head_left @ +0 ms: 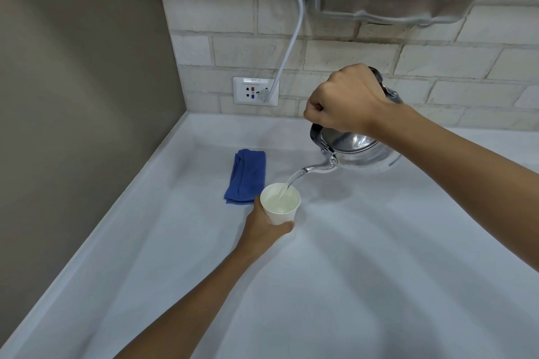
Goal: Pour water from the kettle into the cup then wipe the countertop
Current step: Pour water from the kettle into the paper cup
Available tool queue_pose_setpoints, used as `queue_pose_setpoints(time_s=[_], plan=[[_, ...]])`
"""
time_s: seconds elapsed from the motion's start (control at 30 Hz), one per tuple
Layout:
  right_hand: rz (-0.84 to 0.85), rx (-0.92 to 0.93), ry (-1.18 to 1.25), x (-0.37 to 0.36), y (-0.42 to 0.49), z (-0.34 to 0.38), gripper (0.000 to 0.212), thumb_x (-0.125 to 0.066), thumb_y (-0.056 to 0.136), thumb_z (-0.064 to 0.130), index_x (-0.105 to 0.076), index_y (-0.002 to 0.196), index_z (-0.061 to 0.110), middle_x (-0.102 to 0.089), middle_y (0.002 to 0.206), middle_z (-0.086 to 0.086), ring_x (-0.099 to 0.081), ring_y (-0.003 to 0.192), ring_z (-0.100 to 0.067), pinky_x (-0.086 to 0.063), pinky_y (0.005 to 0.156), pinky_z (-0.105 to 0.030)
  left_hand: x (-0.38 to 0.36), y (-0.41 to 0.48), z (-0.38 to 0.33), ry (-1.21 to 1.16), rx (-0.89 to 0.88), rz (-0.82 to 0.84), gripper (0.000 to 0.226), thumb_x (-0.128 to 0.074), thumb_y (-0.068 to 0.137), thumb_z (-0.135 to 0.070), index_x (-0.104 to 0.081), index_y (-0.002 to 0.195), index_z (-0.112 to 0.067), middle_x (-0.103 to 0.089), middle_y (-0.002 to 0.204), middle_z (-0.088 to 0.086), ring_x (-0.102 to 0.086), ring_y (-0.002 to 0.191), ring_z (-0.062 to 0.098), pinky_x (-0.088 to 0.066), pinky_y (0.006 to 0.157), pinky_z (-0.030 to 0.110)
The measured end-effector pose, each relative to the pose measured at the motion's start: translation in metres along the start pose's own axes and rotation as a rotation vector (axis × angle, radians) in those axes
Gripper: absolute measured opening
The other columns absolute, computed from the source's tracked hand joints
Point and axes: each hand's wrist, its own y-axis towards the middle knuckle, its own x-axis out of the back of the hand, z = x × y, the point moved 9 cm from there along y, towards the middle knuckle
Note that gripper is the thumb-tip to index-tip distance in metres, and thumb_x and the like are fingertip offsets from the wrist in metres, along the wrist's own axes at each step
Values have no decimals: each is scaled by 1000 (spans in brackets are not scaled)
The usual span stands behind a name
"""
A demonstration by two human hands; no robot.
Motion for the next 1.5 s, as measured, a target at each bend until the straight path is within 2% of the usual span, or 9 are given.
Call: queue_pose_setpoints(time_s=[0.37, 0.57, 0.87, 0.93, 1.07, 1.2, 1.3, 1.37, 1.5], plan=[[3, 7, 3, -3, -2, -1, 28, -43, 75, 11, -33, 49, 10, -17, 43, -2, -22, 50, -21, -9, 48, -23, 0, 0, -1, -9, -15, 0, 78, -79, 66, -16, -35, 130, -21, -51, 116, -7, -49, 101, 11, -35, 65, 5], [-13, 9, 8, -2, -1, -2, 29, -43, 74, 11, -31, 48, 10, -18, 43, -3, -22, 49, -21, -10, 48, -23, 0, -1, -1, -12, -16, 1, 80, -79, 66, -16, -34, 131, -21, -52, 118, -4, -49, 102, 13, -38, 74, 16], [-46, -29, 66, -5, -4, -8, 35, -46, 74, 11, -27, 45, 13, -14, 41, -1, -17, 46, -19, -9, 49, -21, 0, -1, -1, -2, -9, -6, 80, -80, 65, -17, -34, 131, -22, -50, 113, -8, -48, 99, 11, -35, 64, 6], [-55, -69, 106, -10, -7, -14, 41, -48, 74, 11, -22, 43, 16, -15, 39, 0, -14, 43, -18, -9, 49, -21, 0, 0, 0, 2, -7, -6, 80, -80, 65, -17, -33, 131, -21, -50, 114, -7, -48, 100, 11, -36, 64, 6], [-84, -208, 217, -27, -14, -37, 41, -51, 73, 13, -21, 45, 13, -22, 40, -6, -23, 45, -24, -17, 48, -24, 1, -1, -1, 16, -20, -15, 80, -80, 65, -18, -34, 130, -20, -50, 114, -7, -48, 100, 11, -37, 68, 11], [-83, -394, 349, -55, -23, -66, 46, -52, 74, 17, -21, 40, 15, -21, 37, -1, -22, 43, -21, -19, 47, -26, 2, -1, -3, 30, -35, -27, 80, -81, 64, -18, -36, 130, -19, -51, 115, -7, -49, 101, 11, -37, 80, 21], [-95, -559, 484, -79, -31, -88, 40, -53, 75, 20, -42, 38, 7, -44, 38, -12, -35, 42, -23, -32, 51, -29, 2, -2, -3, 38, -37, -31, 80, -81, 64, -19, -36, 130, -19, -52, 115, -7, -50, 101, 12, -37, 81, 22], [-102, -654, 543, -94, -34, -98, 36, -53, 76, 20, -58, 50, -3, -64, 54, -21, -51, 50, -29, -39, 57, -31, 3, -2, -3, 36, -36, -29, 80, -81, 64, -20, -36, 130, -20, -52, 116, -7, -50, 101, 12, -38, 81, 22], [-74, -796, 608, -124, -36, -110, 35, -52, 75, 21, -62, 60, -9, -55, 53, -16, -45, 52, -25, -31, 49, -25, 3, -2, -3, 42, -37, -24, 80, -82, 64, -21, -36, 130, -20, -52, 115, -7, -50, 102, 11, -38, 82, 23]])
